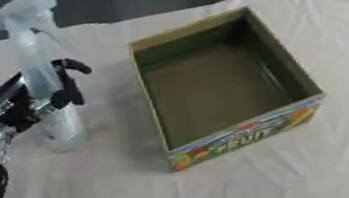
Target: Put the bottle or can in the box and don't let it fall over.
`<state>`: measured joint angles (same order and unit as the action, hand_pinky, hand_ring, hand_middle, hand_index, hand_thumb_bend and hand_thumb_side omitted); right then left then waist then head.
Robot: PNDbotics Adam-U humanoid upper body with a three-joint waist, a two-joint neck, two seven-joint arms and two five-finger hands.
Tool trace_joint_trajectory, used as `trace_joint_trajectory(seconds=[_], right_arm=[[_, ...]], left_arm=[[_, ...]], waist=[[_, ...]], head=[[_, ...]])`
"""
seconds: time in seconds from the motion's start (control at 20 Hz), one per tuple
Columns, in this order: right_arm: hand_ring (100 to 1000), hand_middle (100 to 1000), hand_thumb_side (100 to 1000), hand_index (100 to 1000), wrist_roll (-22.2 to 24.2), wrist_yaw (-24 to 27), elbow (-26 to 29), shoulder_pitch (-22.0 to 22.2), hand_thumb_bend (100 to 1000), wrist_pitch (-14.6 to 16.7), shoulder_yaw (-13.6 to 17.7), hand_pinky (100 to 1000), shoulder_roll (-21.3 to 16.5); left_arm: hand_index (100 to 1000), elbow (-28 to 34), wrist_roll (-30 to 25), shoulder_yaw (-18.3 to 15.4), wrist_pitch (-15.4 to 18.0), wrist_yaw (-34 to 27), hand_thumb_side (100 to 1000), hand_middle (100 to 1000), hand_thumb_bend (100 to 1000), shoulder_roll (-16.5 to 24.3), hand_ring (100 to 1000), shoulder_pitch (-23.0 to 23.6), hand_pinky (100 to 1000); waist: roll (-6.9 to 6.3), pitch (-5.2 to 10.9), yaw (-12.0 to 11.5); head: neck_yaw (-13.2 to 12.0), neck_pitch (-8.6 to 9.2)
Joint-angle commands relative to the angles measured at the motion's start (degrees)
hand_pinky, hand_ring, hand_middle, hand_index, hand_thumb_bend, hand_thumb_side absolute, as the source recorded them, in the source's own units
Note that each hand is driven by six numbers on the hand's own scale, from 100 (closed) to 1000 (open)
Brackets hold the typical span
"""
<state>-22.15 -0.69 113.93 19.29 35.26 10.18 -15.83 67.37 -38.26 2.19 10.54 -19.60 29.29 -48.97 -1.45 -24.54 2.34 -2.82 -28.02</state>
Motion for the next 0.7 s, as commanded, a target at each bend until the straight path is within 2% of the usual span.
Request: trace_joint_trajectory(seconds=[0.05,0.1,0.15,0.2,0.25,0.35,0.45,0.7], right_arm=[[1000,1000,470,984,0.1,0.3,0.7,0.4,100,0.1,0.4,1000,-0.4],[1000,1000,470,984,0.1,0.3,0.7,0.3,100,0.1,0.3,1000,-0.4],[1000,1000,470,985,0.1,0.3,0.7,0.3,100,0.0,0.3,1000,-0.4],[1000,1000,470,985,0.2,0.3,0.7,0.3,100,0.0,0.3,1000,-0.4],[1000,1000,470,985,0.2,0.4,0.7,0.3,100,0.0,0.3,1000,-0.4],[1000,1000,470,985,0.2,0.4,0.7,0.2,100,0.0,0.3,1000,-0.4],[1000,1000,470,984,0.3,0.4,0.7,0.2,100,-0.1,0.2,1000,-0.4],[1000,1000,470,984,0.4,0.4,0.7,0.1,100,-0.1,0.2,1000,-0.2]], left_arm=[[100,-0.4,0.3,-0.6,-0.2,0.7,665,698,798,1.7,216,-0.8,504],[100,-0.5,0.3,-0.5,-0.2,1.0,620,694,747,1.7,215,-0.9,506],[100,-0.4,0.1,-0.5,-0.2,1.1,510,688,656,1.6,211,-0.9,504],[100,-0.3,0.0,-0.5,-0.3,1.3,432,685,625,1.6,212,-0.9,507],[100,-0.2,-0.1,-0.4,-0.3,1.5,372,680,622,1.6,211,-1.0,507],[100,-0.1,-0.2,-0.4,-0.2,2.3,312,675,624,1.5,208,-1.0,504],[100,0.2,-0.2,-0.4,-0.2,3.0,229,669,664,1.4,206,-1.1,504],[100,0.5,0.9,-0.5,0.0,3.8,146,656,735,1.3,198,-1.3,498]], waist=[[0.11,1.35,0.0],[0.11,1.33,0.0],[0.12,1.32,0.0],[0.13,1.3,0.0],[0.13,1.28,0.0],[0.14,1.24,0.0],[0.17,1.18,0.0],[0.25,1.07,0.1]], head=[[0.1,0.59],[0.2,0.58],[0.2,0.59],[0.2,0.59],[0.3,0.6],[0.3,0.61],[0.3,0.62],[0.2,0.59]])
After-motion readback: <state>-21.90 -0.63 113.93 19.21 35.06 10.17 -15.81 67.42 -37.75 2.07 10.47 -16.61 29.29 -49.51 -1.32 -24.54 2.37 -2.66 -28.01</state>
